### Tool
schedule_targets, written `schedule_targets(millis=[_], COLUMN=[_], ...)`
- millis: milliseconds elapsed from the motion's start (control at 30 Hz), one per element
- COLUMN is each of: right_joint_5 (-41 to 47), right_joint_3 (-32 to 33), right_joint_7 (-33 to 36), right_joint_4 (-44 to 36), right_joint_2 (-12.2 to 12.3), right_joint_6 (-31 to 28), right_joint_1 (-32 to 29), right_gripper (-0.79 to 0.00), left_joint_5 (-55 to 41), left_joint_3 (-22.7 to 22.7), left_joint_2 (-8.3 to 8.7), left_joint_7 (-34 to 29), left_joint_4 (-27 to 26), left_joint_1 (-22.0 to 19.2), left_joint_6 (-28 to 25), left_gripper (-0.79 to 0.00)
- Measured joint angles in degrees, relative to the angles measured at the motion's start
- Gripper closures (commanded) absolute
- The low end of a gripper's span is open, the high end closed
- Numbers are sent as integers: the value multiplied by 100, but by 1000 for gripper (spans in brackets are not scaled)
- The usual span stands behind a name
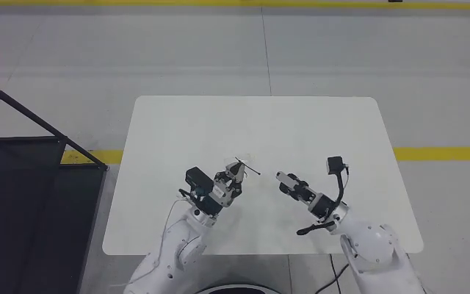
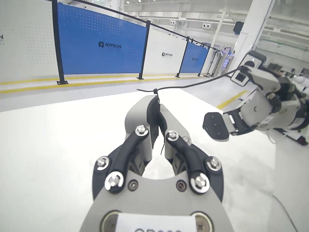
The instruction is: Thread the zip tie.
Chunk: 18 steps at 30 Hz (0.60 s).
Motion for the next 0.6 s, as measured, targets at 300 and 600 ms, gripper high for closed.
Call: schedule_targets(millis=[300,600], right_joint_5=[109,136], right_joint_3=[-114,-193], right_joint_7=[-31,20], right_joint_4=[935,916], right_joint_2=[-2,-10], right_joint_6=[-1526,-1527], right_joint_1=[172,163], right_gripper=[-785,-785], left_joint_5=[-1123,-1110], left_joint_3=[-93,-71], left_joint_2=[-4,-6], left_joint_7=[-442,-496], left_joint_4=[-205,-234], left_joint_1=[141,151], left_joint_6=[-505,-481], left_gripper=[0,0])
